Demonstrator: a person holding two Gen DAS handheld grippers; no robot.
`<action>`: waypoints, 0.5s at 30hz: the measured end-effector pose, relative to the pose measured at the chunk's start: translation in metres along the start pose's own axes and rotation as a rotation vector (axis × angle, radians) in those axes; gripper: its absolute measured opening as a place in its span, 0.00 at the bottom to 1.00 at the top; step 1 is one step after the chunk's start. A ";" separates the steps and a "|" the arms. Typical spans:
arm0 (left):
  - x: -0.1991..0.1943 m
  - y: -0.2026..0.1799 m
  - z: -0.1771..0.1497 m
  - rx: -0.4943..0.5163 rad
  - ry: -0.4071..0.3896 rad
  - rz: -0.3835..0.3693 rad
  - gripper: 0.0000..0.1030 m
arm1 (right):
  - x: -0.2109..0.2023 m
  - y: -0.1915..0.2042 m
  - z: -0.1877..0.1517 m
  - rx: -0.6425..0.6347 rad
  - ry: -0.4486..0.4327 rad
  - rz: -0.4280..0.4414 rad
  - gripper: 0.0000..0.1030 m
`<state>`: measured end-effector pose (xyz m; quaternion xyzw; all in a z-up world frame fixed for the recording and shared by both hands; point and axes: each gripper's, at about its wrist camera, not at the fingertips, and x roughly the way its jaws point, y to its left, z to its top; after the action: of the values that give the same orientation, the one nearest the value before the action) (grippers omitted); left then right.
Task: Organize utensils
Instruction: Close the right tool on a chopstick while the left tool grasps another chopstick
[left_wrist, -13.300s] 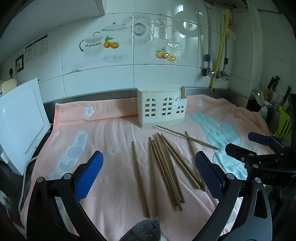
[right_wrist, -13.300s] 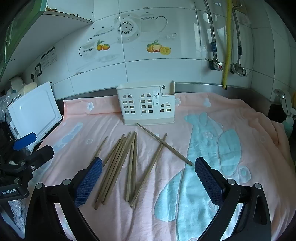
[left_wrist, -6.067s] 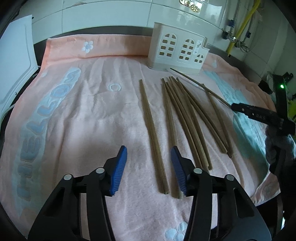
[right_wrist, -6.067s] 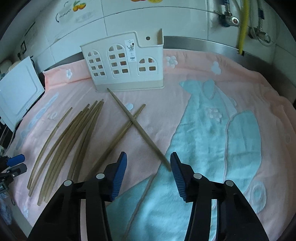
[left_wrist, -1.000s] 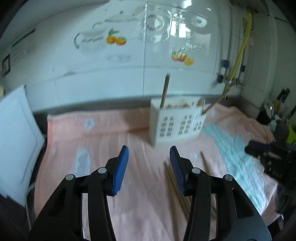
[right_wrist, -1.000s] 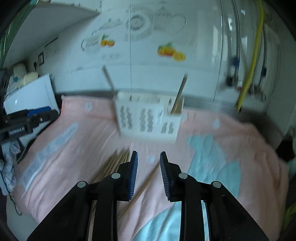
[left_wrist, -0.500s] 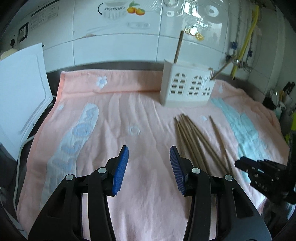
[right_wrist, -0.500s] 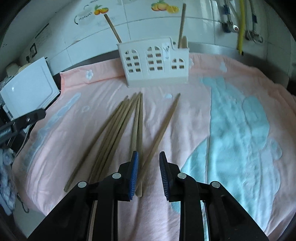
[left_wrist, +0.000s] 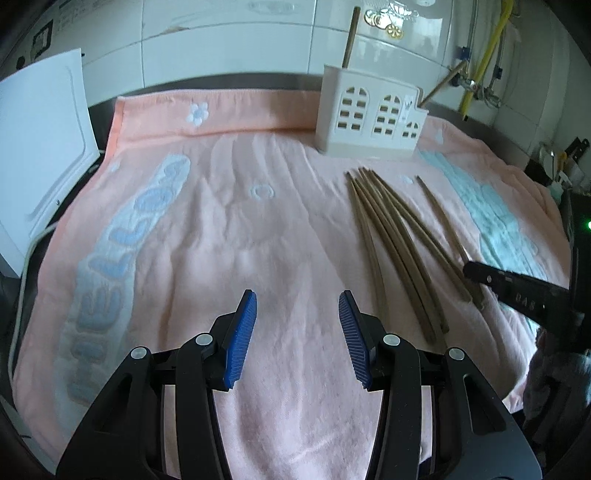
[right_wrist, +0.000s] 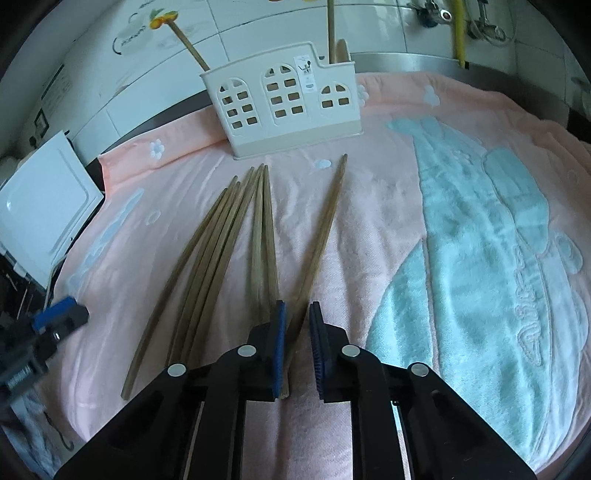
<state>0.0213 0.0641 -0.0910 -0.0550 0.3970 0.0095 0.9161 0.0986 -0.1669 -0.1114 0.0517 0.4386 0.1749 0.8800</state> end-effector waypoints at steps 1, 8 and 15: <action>0.001 -0.002 -0.002 0.003 0.006 -0.006 0.45 | 0.002 -0.001 0.001 0.007 0.003 -0.002 0.11; 0.010 -0.020 -0.014 0.034 0.048 -0.069 0.45 | 0.002 -0.006 0.002 0.024 -0.001 -0.016 0.06; 0.018 -0.040 -0.020 0.053 0.069 -0.137 0.45 | -0.006 -0.015 0.004 0.014 -0.029 -0.035 0.06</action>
<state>0.0215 0.0218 -0.1143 -0.0580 0.4240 -0.0658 0.9014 0.1026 -0.1823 -0.1077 0.0527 0.4278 0.1554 0.8888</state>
